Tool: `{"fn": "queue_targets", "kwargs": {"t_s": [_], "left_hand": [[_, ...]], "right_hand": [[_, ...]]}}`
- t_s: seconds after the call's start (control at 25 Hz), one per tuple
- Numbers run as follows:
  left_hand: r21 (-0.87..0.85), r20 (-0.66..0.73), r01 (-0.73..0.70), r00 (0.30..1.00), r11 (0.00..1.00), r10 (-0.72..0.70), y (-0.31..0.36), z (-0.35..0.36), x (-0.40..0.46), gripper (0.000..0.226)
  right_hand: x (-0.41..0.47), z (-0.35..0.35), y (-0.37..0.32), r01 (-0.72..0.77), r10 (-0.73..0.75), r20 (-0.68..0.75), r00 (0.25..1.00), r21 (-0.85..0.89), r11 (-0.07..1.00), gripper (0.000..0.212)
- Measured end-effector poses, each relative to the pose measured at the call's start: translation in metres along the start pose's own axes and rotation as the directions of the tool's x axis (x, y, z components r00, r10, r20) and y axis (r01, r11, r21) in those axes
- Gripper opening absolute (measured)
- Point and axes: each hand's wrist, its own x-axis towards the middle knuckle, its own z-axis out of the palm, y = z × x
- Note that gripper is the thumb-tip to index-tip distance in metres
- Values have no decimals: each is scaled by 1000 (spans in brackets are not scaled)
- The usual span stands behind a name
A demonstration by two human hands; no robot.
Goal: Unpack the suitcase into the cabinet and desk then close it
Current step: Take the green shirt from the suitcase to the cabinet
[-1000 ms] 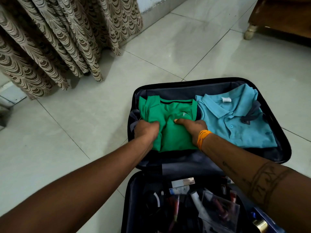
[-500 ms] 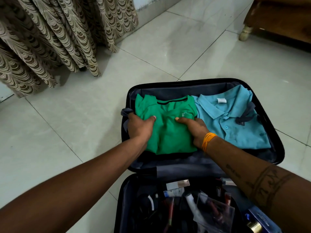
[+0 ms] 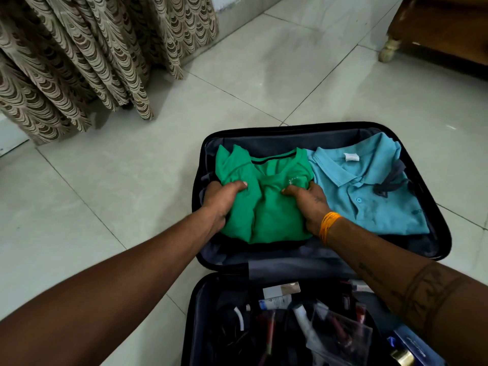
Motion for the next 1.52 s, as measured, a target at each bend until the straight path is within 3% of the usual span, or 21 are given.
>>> {"fn": "queue_targets", "kwargs": {"t_s": [0.24, 0.36, 0.52, 0.76, 0.96, 1.24, 1.52], "left_hand": [[-53, 15, -26, 1000, 998, 27, 22, 0, -11, 59], [-86, 63, -53, 996, 995, 59, 46, -11, -29, 42], [-155, 142, -25, 989, 988, 48, 98, -45, -82, 45], [-193, 197, 55, 980, 980, -16, 238, -101, -211, 26], [-122, 188, -23, 981, 992, 46, 360, -127, -338, 24], [-180, 189, -161, 962, 970, 195, 533, -125, -556, 23], [-157, 274, -285, 907, 946, 319, 632, -94, -696, 24]], "right_hand": [[-14, -12, -22, 51, -50, -20, 999, 40, 998, 33], [-39, -22, -56, 26, -24, -19, 1000, 93, 995, 36], [-98, -20, -117, -41, 35, 50, 998, 138, 990, 38], [-220, -19, -250, -77, 55, 132, 990, 170, 982, 33], [-338, -33, -383, -14, -5, 130, 991, 145, 989, 36], [-529, -93, -584, 100, -115, 77, 990, 176, 979, 37], [-669, -170, -693, 239, -239, -30, 971, 243, 940, 40]]}}
